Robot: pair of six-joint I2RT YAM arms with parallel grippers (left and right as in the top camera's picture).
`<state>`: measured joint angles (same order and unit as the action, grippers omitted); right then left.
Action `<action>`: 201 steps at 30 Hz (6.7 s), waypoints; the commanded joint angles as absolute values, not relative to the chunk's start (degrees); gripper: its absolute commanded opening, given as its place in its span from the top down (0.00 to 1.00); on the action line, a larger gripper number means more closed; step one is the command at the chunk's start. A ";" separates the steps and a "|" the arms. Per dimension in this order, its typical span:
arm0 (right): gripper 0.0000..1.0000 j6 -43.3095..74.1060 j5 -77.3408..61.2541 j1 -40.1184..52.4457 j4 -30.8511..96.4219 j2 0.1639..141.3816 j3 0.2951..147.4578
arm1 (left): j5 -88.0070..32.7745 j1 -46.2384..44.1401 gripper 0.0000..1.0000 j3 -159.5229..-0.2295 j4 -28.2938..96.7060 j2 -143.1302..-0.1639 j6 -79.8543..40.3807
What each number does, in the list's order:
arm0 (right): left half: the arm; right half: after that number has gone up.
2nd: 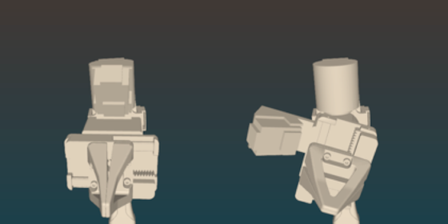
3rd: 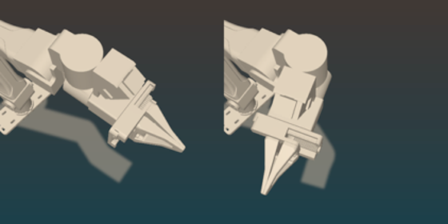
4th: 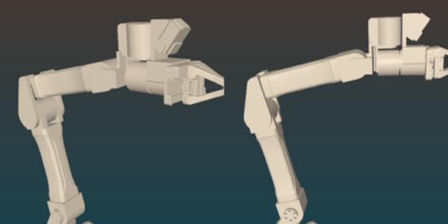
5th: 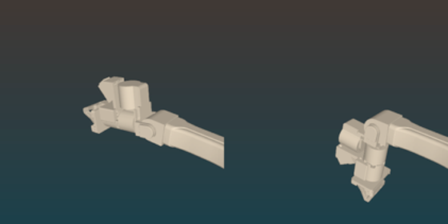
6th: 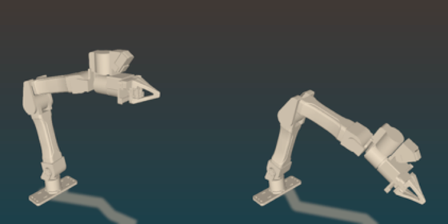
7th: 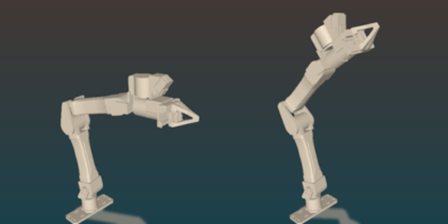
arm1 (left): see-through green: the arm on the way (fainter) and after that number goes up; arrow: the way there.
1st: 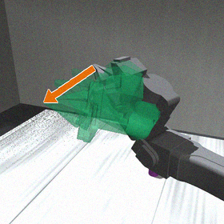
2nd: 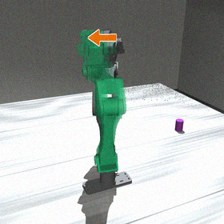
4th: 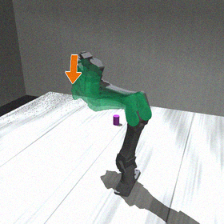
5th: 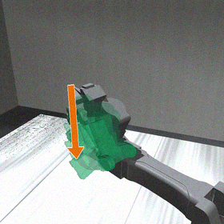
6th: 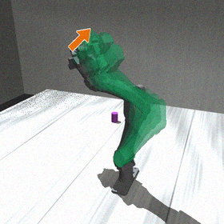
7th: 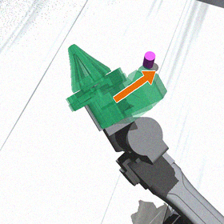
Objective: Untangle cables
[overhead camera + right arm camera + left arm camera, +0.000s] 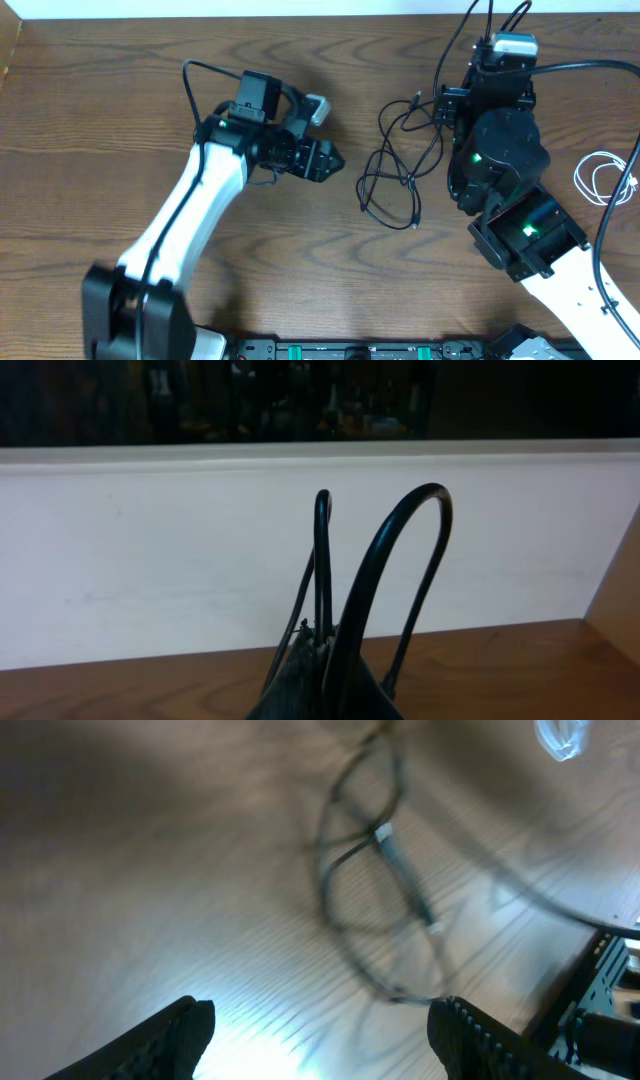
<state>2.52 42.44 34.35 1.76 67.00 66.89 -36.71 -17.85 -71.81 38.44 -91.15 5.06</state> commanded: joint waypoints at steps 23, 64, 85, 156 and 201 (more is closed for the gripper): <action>0.99 4.27 38.24 34.00 1.89 68.60 67.37 | -31.48 -35.90 0.26 -71.70 32.29 -85.69 -10.22; 0.99 10.70 16.36 25.91 2.85 68.16 67.40 | -15.77 -36.23 0.92 -68.40 24.58 -86.91 -9.74; 0.99 13.28 11.20 11.33 29.04 75.29 67.37 | 6.26 -29.30 0.92 -68.40 32.69 -86.91 -13.72; 0.99 24.38 -21.34 11.09 26.28 116.75 67.44 | -14.76 24.67 0.20 -68.75 41.93 -102.21 -32.99; 0.99 24.40 -21.37 11.14 26.15 116.75 67.44 | -9.58 -12.34 0.48 -68.66 24.51 -113.86 -40.42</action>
